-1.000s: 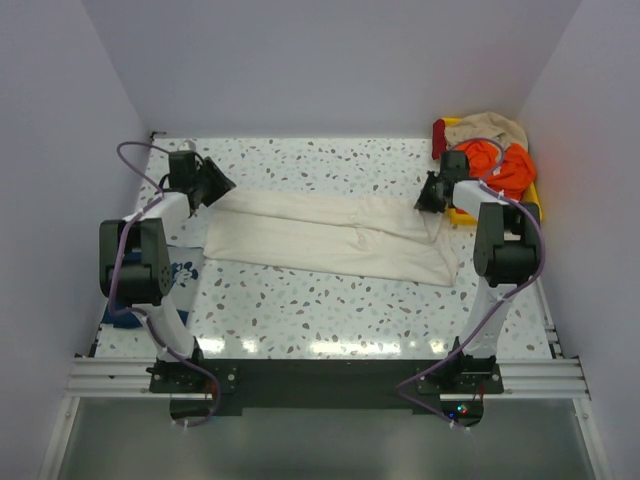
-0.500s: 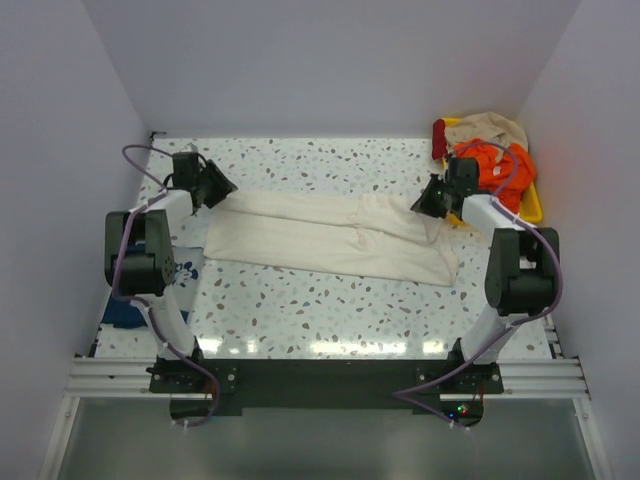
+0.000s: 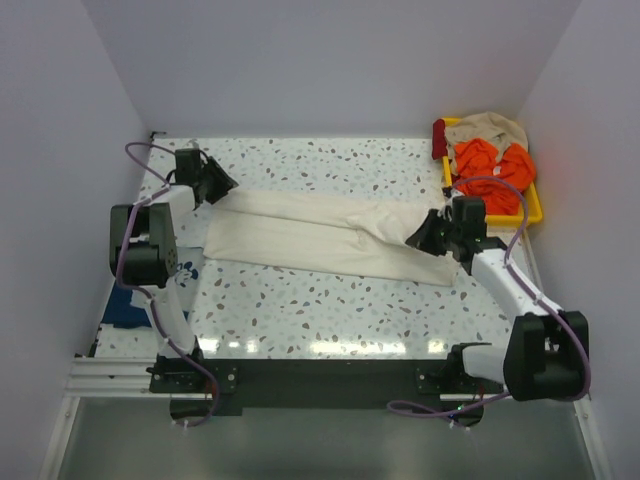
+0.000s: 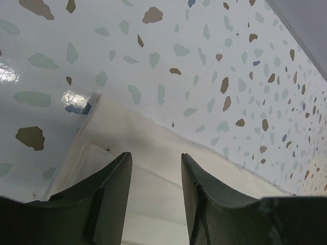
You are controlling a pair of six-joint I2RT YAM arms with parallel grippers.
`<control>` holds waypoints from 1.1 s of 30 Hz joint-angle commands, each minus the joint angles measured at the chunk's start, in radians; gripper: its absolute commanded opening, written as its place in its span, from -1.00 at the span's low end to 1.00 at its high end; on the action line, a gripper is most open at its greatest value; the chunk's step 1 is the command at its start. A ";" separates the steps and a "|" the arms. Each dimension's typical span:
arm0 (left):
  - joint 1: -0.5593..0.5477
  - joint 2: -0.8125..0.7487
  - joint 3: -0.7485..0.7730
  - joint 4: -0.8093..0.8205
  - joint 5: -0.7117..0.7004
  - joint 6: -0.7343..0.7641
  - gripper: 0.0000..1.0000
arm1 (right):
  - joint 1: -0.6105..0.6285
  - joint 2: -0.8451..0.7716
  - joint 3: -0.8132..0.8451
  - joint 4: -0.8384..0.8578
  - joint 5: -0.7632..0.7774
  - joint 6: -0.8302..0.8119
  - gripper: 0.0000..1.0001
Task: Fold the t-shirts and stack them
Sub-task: Fold the tshirt
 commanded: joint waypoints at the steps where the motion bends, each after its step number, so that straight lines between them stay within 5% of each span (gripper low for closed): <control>1: 0.000 0.011 0.046 0.038 0.009 -0.020 -0.04 | 0.023 -0.095 -0.078 -0.030 -0.022 0.002 -1.00; 13: -0.001 0.030 0.050 0.050 0.023 -0.018 -0.04 | 0.030 -0.132 -0.224 -0.032 0.059 0.028 -1.00; 16: -0.001 0.031 0.047 0.055 0.027 -0.017 -0.04 | 0.029 -0.105 -0.235 -0.004 0.067 0.038 -0.78; 17: -0.003 0.031 0.047 0.055 0.026 -0.015 -0.04 | 0.029 -0.100 -0.235 0.003 0.066 0.039 -0.53; 20: -0.001 0.027 0.038 0.053 0.024 -0.010 -0.04 | 0.027 -0.092 -0.212 0.019 0.048 0.035 -0.18; 26: -0.001 0.022 0.010 0.058 0.015 -0.007 -0.04 | 0.030 -0.091 -0.112 0.019 0.050 0.047 -0.03; 33: -0.001 0.025 0.013 0.042 0.006 0.000 -0.06 | 0.032 0.209 0.118 0.079 0.108 0.048 -0.03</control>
